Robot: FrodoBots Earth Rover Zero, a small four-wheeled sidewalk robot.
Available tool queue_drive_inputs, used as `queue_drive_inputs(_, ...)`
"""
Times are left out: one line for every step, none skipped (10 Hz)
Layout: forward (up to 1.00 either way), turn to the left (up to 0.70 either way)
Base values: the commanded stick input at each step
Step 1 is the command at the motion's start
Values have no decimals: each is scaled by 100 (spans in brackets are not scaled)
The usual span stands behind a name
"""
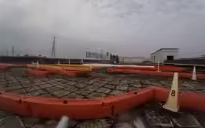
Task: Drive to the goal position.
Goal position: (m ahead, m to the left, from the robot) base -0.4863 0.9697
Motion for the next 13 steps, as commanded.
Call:
queue_drive_inputs(0, -70)
queue_drive_inputs(0, -70)
queue_drive_inputs(0, -70)
queue_drive_inputs(0, -70)
queue_drive_inputs(0, -70)
queue_drive_inputs(0, -70)
queue_drive_inputs(0, -70)
queue_drive_inputs(0, -70)
queue_drive_inputs(0, -70)
queue_drive_inputs(0, -70)
queue_drive_inputs(0, -70)
queue_drive_inputs(0, -70)
queue_drive_inputs(0, -70)
